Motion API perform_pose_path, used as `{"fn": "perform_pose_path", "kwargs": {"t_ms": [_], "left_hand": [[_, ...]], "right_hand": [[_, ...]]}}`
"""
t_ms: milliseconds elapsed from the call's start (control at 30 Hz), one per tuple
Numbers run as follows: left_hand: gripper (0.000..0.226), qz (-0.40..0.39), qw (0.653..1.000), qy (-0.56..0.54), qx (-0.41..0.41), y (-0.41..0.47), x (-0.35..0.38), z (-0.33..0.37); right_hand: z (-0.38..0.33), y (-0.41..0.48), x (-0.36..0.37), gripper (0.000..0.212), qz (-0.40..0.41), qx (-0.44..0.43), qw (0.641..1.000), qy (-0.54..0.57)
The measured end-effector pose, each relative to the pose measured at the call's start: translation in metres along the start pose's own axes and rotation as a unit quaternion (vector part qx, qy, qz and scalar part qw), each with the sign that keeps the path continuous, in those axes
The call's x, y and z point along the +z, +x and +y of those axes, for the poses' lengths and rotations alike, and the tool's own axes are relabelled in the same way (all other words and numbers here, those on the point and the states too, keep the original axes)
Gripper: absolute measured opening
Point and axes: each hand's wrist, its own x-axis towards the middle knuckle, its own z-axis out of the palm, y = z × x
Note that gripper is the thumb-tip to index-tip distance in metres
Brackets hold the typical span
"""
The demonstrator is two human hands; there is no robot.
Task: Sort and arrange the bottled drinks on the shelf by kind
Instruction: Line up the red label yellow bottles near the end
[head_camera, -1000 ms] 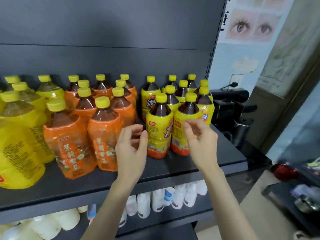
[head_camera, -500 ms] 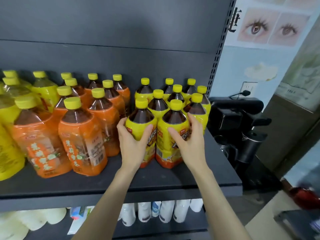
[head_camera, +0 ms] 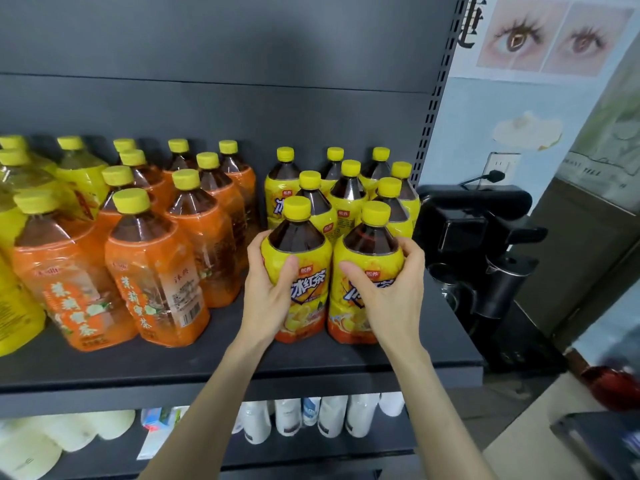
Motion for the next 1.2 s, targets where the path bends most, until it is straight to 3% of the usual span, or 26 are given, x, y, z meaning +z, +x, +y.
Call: {"fn": "perform_pose_path", "kwargs": {"t_ms": [233,433,600,700,833,967,1200], "left_hand": [[0.049,-0.036,0.998,-0.045,-0.009,0.001,0.005,-0.001],[0.047,-0.062,0.997,-0.046,0.001,0.001,0.002,0.001],[0.059,-0.029,0.999,-0.03,0.007,-0.004,-0.007,0.004],[0.067,0.014,1.0,-0.011,0.002,-0.01,-0.015,0.006],[0.062,0.061,0.997,0.041,0.036,-0.015,-0.033,0.005],[0.064,0.097,0.992,0.067,0.037,-0.016,-0.044,0.001],[0.068,0.167,0.985,0.025,0.022,-0.017,-0.039,-0.003]], "right_hand": [[0.009,0.011,-0.019,0.077,0.042,-0.004,0.999,0.006],[0.001,-0.002,-0.014,0.092,0.081,-0.019,0.996,-0.038],[-0.013,-0.027,-0.011,0.051,0.161,-0.145,0.976,-0.036],[-0.021,-0.033,-0.006,0.032,0.15,-0.206,0.967,-0.017],[-0.025,-0.036,0.017,0.019,0.016,-0.116,0.99,0.082],[-0.02,-0.024,0.053,0.052,-0.112,0.029,0.989,0.093],[-0.002,0.015,0.093,0.083,-0.082,0.11,0.991,-0.002]]}}
